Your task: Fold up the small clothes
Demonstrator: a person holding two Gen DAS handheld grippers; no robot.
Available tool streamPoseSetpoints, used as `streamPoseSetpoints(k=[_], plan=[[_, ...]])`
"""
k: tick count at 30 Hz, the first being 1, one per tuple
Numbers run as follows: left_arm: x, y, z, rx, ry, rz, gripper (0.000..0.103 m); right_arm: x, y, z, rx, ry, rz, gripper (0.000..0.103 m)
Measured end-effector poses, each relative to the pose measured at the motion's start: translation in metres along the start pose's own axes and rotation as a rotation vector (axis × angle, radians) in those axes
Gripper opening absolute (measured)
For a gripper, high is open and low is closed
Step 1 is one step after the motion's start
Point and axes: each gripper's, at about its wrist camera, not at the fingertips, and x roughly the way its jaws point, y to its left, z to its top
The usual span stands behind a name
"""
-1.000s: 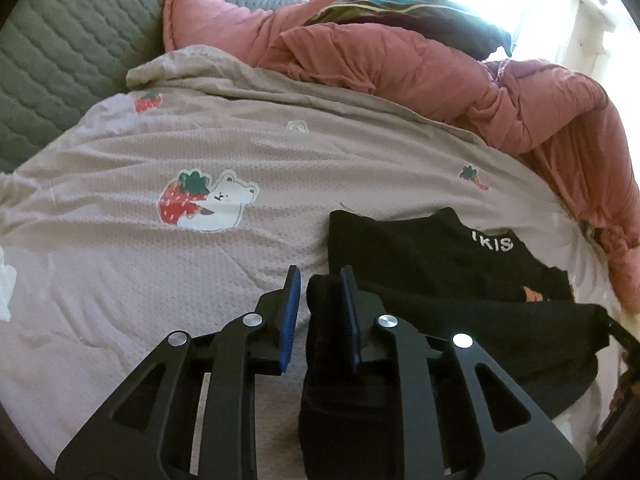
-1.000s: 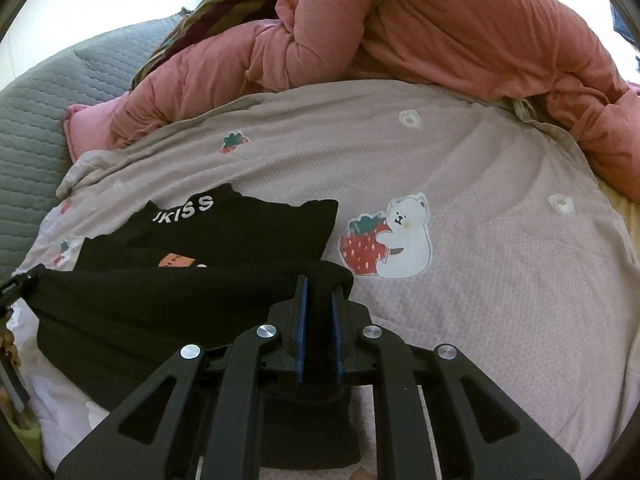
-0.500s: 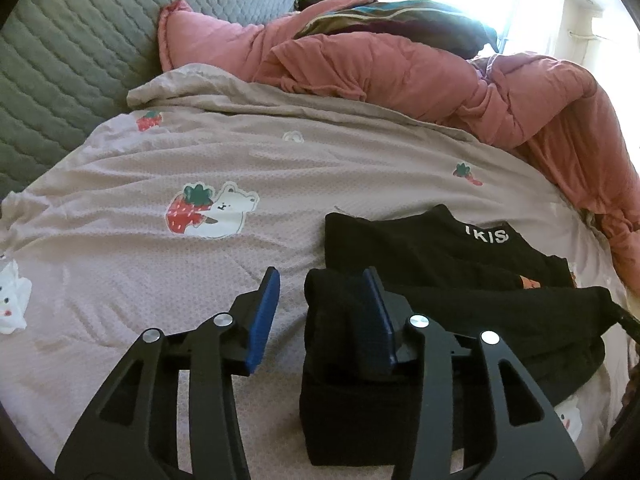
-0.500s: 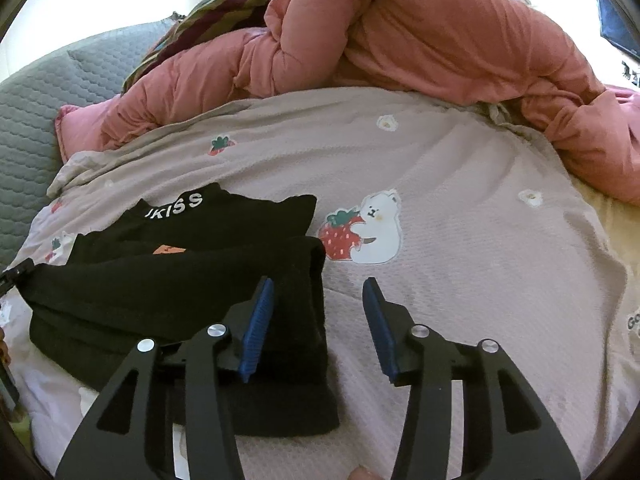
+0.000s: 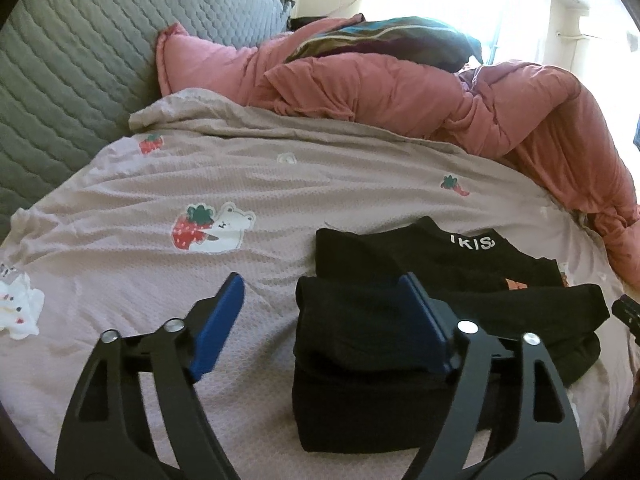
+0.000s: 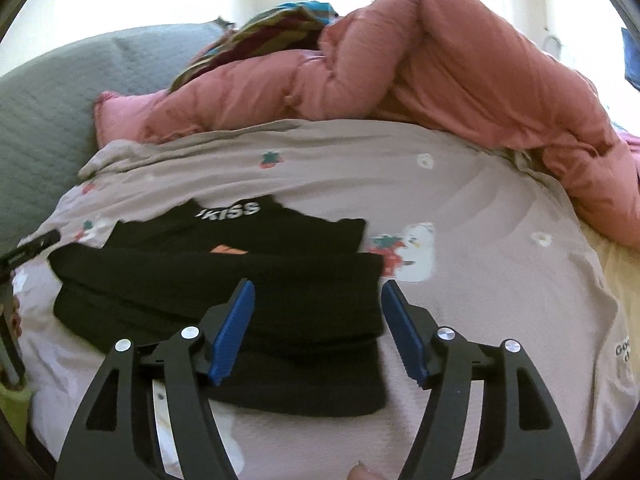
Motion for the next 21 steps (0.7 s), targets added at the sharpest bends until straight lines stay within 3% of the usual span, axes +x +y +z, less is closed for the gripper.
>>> streamPoseSetpoints(k=[8, 11, 13, 15, 18, 21], plan=[[-0.032, 0.006, 0.002, -0.004, -0.099, 0.017, 0.081, 0.002, 0.048, -0.010, -0.145, 0.029, 0.066, 0.067], [-0.038, 0.004, -0.002, 0.003, -0.092, -0.009, 0.079, 0.005, 0.059, -0.015, -0.169, 0.053, 0.097, 0.065], [-0.040, -0.003, -0.009, 0.018, -0.071, -0.043, 0.070, 0.008, 0.067, -0.020, -0.193, 0.075, 0.116, 0.041], [-0.037, -0.016, -0.017, 0.065, -0.035, -0.081, 0.060, 0.012, 0.074, -0.025, -0.211, 0.109, 0.136, 0.028], [-0.026, -0.033, -0.030, 0.105, 0.052, -0.160, 0.038, 0.018, 0.085, -0.035, -0.242, 0.145, 0.156, 0.024], [-0.013, -0.049, -0.042, 0.174, 0.124, -0.167, 0.032, 0.024, 0.091, -0.043, -0.259, 0.172, 0.153, 0.024]])
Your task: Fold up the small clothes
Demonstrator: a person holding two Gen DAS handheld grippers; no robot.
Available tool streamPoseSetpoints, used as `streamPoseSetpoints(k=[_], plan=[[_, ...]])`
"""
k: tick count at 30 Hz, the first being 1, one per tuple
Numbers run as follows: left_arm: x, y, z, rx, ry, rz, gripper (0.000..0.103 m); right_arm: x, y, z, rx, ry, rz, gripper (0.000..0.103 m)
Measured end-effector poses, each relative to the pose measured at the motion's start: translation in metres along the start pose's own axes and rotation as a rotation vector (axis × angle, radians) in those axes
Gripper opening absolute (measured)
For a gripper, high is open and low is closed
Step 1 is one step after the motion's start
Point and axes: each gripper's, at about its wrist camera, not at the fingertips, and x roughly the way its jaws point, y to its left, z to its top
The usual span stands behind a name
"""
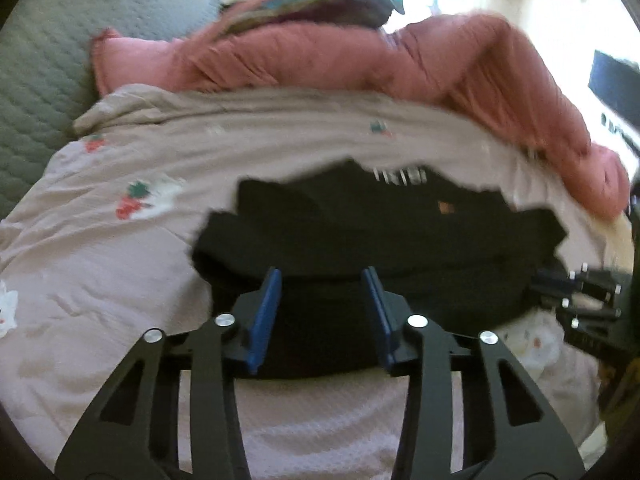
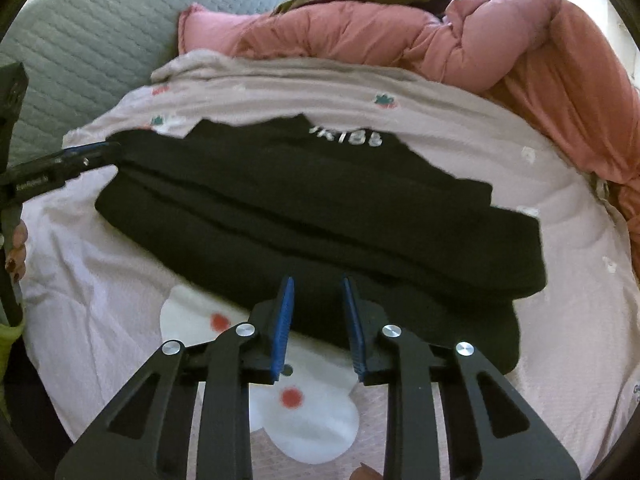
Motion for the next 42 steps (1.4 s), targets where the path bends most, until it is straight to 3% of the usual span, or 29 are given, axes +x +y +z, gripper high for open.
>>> streamPoseSetpoints(k=[9, 16, 19, 28, 38, 42], plan=[[0.037, -0.011, -0.016, 0.081, 0.100, 0.059, 0.034, 0.027, -0.009, 0.002, 0.021, 0.021, -0.014, 0.024], [0.031, -0.011, -0.008, 0.086, 0.022, 0.075, 0.045, 0.028, -0.017, 0.019, 0.031, -0.019, -0.006, 0.024], [0.029, -0.005, -0.002, 0.054, -0.005, 0.079, 0.047, 0.026, -0.023, 0.029, 0.038, -0.043, -0.019, 0.024], [0.061, 0.009, 0.026, 0.001, 0.061, 0.070, 0.050, 0.056, -0.050, 0.050, 0.116, 0.000, 0.003, 0.024], [0.097, 0.029, 0.072, -0.149, 0.081, 0.050, 0.052, 0.083, -0.072, 0.083, 0.183, 0.025, 0.014, 0.024], [0.095, 0.041, 0.075, -0.236, 0.023, -0.022, 0.052, 0.094, -0.079, 0.095, 0.191, 0.036, -0.017, 0.024]])
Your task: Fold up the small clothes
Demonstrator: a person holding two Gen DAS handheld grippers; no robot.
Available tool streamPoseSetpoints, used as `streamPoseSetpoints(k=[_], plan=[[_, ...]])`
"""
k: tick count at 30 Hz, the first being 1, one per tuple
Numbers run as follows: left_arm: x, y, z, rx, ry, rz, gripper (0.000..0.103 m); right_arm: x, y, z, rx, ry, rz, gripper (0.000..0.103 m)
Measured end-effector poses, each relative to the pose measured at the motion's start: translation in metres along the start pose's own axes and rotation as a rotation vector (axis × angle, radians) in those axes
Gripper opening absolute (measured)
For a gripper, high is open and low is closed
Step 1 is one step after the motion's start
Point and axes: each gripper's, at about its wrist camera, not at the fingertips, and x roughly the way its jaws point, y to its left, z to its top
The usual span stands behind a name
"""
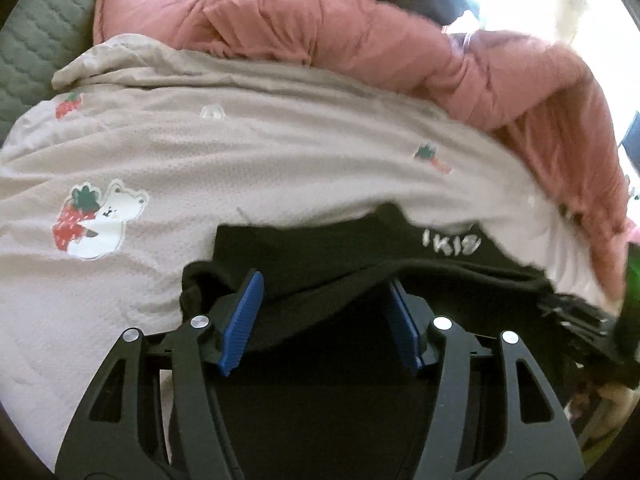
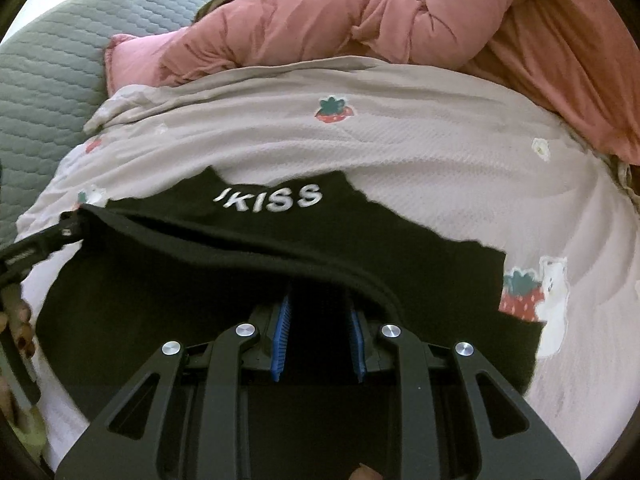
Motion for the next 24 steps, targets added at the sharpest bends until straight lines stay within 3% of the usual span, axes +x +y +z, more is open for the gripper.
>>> streamPoseSetpoints(k=[7, 11, 12, 14, 17, 21, 24], plan=[[-0.019, 0.023, 0.010, -0.006, -0.068, 0.022, 0.053, 0.009, -0.013, 0.020, 0.011, -0.023, -0.075, 0.024], [-0.033, 0.051, 0.020, -0.066, -0.106, 0.074, 0.061, 0.001, -0.026, 0.027, 0.048, -0.068, -0.099, 0.025], [-0.037, 0.060, 0.021, -0.087, -0.109, 0.080, 0.061, -0.003, -0.029, 0.027, 0.055, -0.079, -0.111, 0.032], [-0.040, 0.072, 0.020, -0.120, -0.102, 0.083, 0.061, -0.013, -0.039, 0.027, 0.076, -0.110, -0.132, 0.041], [-0.043, 0.081, 0.016, -0.144, -0.083, 0.060, 0.063, -0.031, -0.057, 0.021, 0.122, -0.146, -0.146, 0.042], [-0.029, 0.081, 0.011, -0.139, -0.030, 0.044, 0.067, -0.052, -0.081, 0.005, 0.187, -0.173, -0.163, 0.055], [-0.014, 0.079, 0.006, -0.133, 0.008, 0.026, 0.067, -0.058, -0.101, -0.009, 0.229, -0.161, -0.177, 0.055]])
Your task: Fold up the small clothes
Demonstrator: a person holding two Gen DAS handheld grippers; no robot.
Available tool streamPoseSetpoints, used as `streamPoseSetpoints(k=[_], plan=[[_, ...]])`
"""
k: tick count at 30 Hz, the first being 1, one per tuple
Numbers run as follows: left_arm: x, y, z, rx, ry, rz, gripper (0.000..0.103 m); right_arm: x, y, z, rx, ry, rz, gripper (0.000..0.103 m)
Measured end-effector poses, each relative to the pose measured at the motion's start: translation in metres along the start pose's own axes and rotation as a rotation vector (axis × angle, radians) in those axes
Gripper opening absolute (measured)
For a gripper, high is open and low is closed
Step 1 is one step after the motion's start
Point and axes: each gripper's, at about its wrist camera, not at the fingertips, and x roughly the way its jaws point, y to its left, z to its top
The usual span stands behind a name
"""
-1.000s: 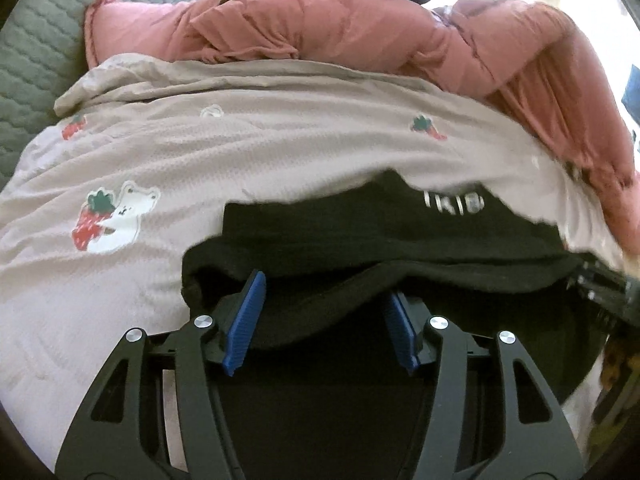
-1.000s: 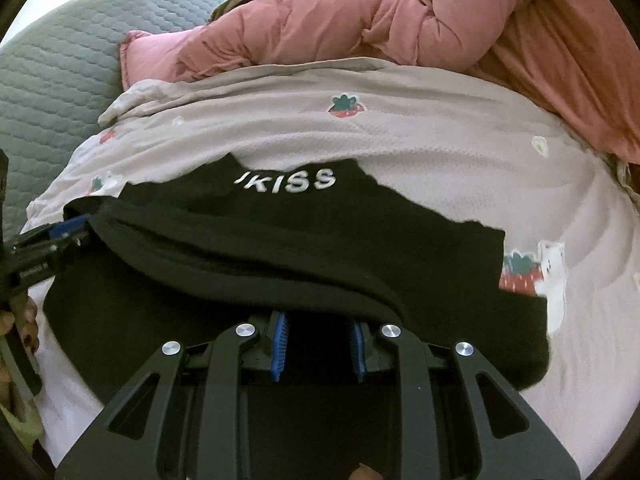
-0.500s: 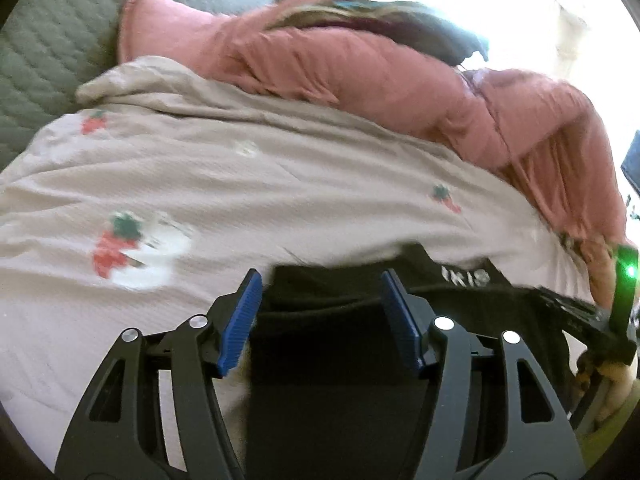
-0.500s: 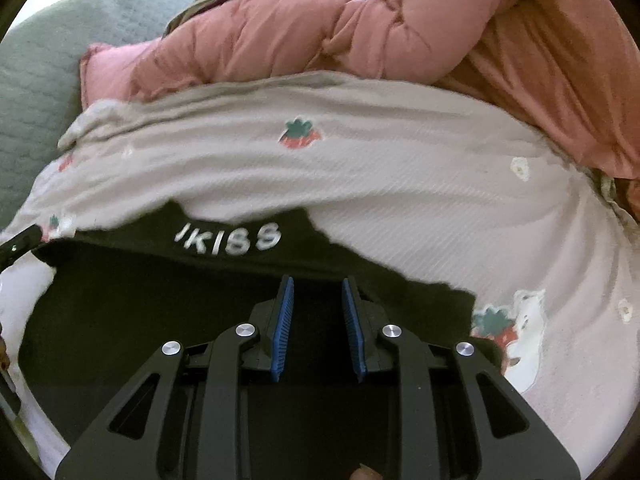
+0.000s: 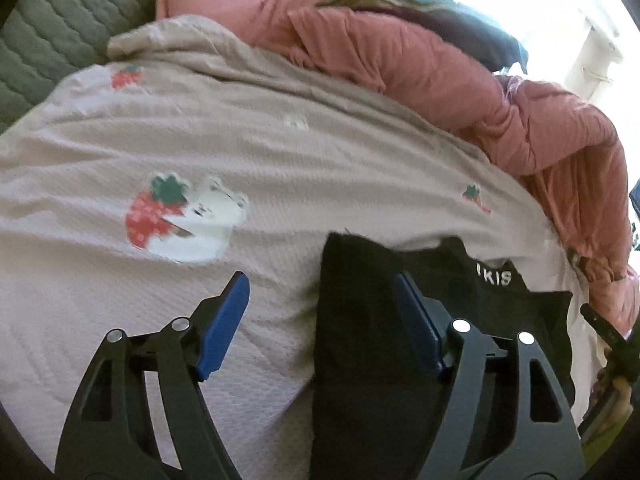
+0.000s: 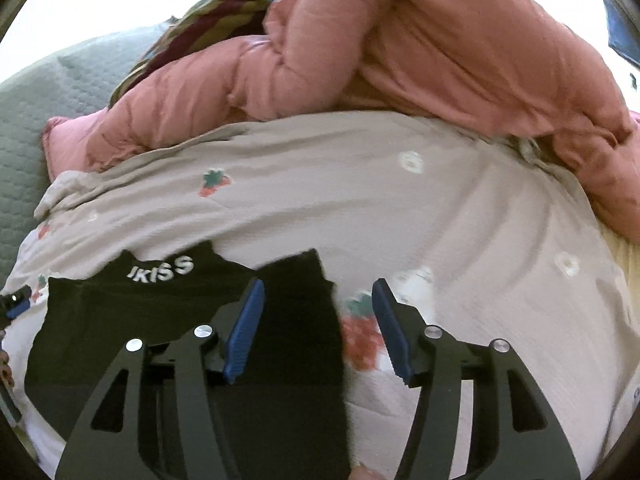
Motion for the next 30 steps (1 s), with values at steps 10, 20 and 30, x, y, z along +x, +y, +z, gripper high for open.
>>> streamPoseSetpoints(k=[10, 20, 30], plan=[[0.035, -0.006, 0.003, 0.011, 0.061, -0.063, 0.070, 0.025, 0.014, -0.002, -0.103, 0.061, 0.020, 0.055], [0.033, -0.025, 0.000, 0.139, 0.005, -0.061, 0.008, 0.052, 0.020, 0.000, -0.121, 0.102, 0.056, 0.011], [0.005, -0.032, 0.021, 0.144, -0.124, -0.070, 0.004, 0.041, -0.009, 0.022, 0.095, 0.050, 0.148, 0.009]])
